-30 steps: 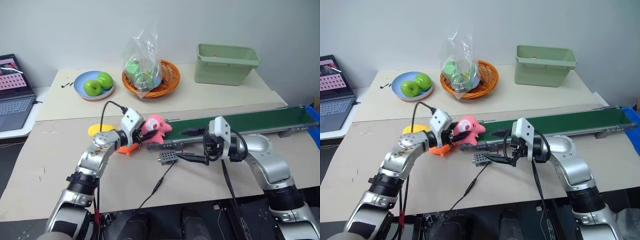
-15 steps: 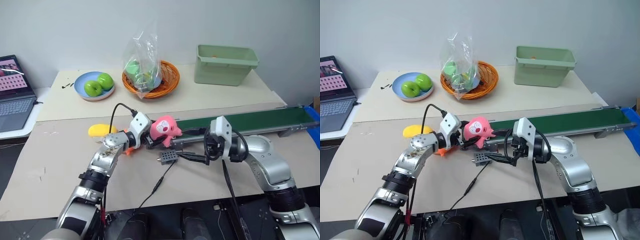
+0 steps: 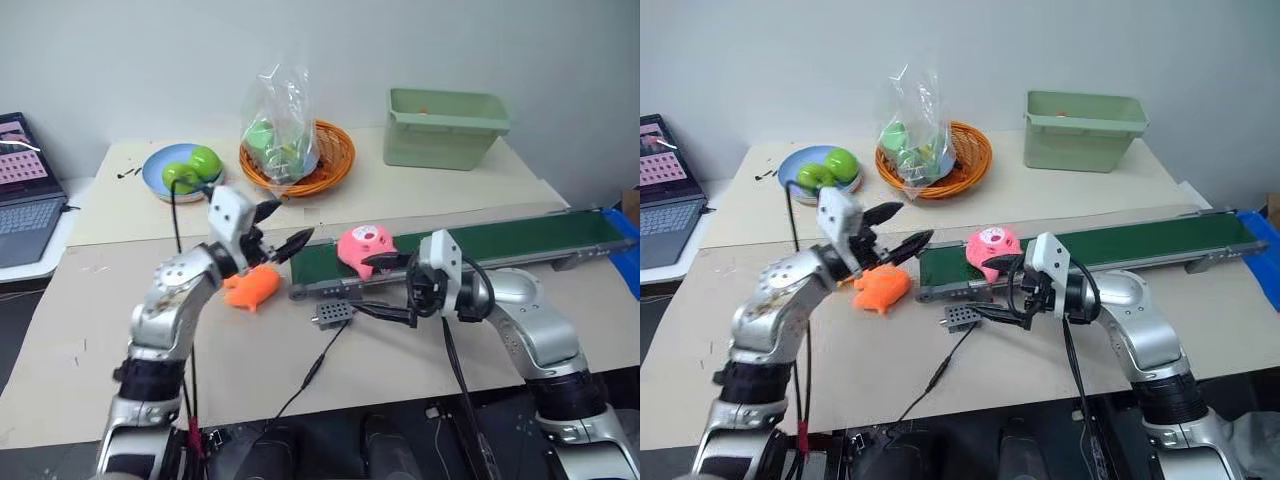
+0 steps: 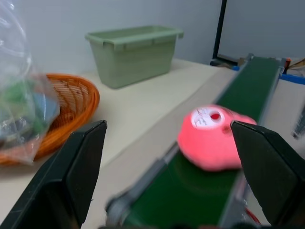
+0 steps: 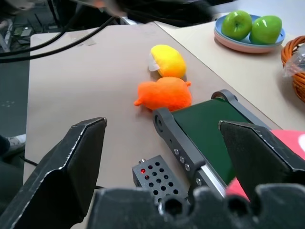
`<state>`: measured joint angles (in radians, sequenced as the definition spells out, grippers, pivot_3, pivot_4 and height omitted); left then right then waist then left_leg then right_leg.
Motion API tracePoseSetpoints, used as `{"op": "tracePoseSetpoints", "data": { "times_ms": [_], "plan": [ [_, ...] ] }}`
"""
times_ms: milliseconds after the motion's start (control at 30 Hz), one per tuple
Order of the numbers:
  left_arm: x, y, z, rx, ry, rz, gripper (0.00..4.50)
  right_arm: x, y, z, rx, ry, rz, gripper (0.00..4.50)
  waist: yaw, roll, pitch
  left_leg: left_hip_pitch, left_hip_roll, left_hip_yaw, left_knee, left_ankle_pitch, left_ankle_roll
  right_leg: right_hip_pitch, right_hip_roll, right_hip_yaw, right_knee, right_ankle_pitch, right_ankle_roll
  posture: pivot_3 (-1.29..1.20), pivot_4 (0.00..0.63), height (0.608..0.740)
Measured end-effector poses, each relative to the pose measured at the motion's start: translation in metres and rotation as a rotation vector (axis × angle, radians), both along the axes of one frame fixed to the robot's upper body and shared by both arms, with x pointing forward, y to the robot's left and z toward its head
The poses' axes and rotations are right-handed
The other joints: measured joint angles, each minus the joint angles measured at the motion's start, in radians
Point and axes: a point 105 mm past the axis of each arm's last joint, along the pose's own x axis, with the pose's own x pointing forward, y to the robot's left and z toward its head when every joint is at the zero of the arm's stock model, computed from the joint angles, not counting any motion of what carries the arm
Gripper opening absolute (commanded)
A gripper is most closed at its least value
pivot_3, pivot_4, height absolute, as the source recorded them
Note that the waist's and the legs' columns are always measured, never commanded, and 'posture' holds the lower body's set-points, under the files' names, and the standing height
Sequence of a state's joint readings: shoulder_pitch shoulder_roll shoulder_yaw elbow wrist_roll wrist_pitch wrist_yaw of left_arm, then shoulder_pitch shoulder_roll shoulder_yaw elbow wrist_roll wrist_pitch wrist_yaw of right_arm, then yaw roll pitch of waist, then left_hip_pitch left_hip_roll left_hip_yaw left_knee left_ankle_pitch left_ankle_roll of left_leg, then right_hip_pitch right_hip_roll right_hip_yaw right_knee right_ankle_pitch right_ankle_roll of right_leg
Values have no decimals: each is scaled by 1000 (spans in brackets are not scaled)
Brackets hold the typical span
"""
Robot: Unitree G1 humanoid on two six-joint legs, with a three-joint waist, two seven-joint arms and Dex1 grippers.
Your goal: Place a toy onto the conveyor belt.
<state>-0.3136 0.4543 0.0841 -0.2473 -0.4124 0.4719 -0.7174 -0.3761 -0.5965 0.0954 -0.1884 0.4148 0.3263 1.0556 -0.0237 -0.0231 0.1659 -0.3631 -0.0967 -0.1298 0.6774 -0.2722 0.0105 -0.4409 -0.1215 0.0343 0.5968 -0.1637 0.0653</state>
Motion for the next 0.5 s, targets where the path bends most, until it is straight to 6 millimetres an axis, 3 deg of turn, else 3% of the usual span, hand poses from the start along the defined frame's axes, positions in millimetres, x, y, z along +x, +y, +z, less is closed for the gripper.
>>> {"op": "tracePoseSetpoints", "data": {
  "times_ms": [67, 133, 300, 500],
  "plan": [
    [-20, 20, -29, 50, 115, 2, 4427, 1, -6, -1, -4, 4, -27, 4500, 4, 0, 0, 0, 1, 1, 0, 0, 0, 0, 2, 1, 0, 0, -1, 0, 150, 740],
    [-31, 33, -43, 81, 172, 7, 4427, 2, -9, 0, -2, -1, -39, 4500, 12, 0, 0, 1, 2, 1, 0, 0, 0, 1, 3, 1, 0, 1, -1, 0, 150, 740],
    [-35, 45, -41, 101, 143, 31, 4427, 2, -9, 1, -1, -3, -42, 4500, 26, 0, 0, 7, 3, 3, 0, -1, 1, 8, 3, 1, -2, 0, -1, 0, 150, 740],
    [-37, 38, -35, 97, 110, 16, 4427, 3, -9, 0, -1, -1, -43, 4500, 20, 0, 0, 7, 7, 5, 0, -5, -2, 5, 8, 4, -1, 1, -2, 0, 150, 740]
  ]
}}
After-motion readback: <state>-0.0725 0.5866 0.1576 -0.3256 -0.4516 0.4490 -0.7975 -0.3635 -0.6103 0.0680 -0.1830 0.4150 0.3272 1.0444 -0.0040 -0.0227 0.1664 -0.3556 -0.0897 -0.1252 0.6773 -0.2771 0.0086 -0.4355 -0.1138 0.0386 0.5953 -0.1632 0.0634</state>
